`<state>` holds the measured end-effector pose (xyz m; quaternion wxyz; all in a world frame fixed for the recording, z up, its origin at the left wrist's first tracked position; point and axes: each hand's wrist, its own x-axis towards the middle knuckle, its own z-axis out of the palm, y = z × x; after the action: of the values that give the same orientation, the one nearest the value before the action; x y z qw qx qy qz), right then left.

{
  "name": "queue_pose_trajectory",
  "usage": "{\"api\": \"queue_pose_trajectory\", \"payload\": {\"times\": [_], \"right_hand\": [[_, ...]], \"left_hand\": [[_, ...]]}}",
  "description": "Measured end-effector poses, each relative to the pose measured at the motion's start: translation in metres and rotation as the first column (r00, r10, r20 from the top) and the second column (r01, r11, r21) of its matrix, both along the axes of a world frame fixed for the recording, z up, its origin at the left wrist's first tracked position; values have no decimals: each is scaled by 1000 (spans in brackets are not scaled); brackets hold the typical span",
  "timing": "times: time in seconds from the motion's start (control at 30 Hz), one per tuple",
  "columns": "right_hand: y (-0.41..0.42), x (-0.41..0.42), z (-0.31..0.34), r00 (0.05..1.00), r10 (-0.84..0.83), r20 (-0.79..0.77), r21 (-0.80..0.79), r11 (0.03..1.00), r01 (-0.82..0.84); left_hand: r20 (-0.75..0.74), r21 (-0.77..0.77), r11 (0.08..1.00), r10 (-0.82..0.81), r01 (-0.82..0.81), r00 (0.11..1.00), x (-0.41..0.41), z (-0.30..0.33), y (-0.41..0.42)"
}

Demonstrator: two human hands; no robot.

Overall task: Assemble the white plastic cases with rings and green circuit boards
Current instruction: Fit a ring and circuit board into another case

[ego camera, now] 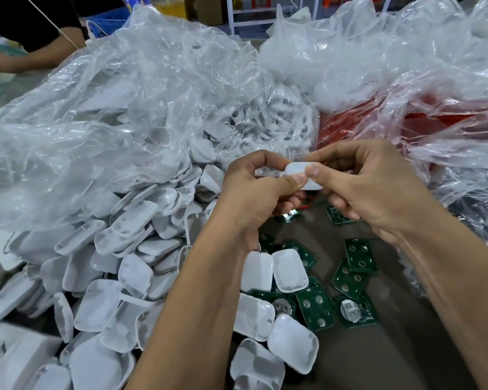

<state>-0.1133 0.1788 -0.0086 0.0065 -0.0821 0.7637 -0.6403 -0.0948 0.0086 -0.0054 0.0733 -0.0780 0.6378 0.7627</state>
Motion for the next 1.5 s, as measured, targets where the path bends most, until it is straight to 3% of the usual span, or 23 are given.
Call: {"api": "queue_pose_trajectory", "payload": {"times": [0.27,0.57,0.7,0.87,0.97,1.07,1.27,1.5], "right_hand": [[4,-1,3,996,81,41,-93,993,-77],[4,-2,4,993,101,68,-49,994,-98],[6,-5,4,983,80,166,-252,967,-36],[7,-7,4,971,118,208,-399,916,-26],[5,-6,1,981,77,178,-342,939,-12],[-1,-5,-4,999,-30,33,-168,985,35],[-3,-4,-5,998,27,-65,-135,990,-36],[-4,-2,-4,994,5,-106,-173,985,-24]], "left_hand": [[20,64,996,-57,56,998,1,4,-4],[21,40,999,-36,36,999,0,2,-5],[-70,148,989,0,10,998,0,1,2],[-25,345,938,-30,36,999,-3,4,3],[-82,238,971,37,-16,996,-1,1,8],[-171,78,990,130,-118,977,-1,-6,14],[-207,40,977,212,-208,955,-3,-11,15],[-168,78,979,200,-189,965,-3,-8,11]]}}
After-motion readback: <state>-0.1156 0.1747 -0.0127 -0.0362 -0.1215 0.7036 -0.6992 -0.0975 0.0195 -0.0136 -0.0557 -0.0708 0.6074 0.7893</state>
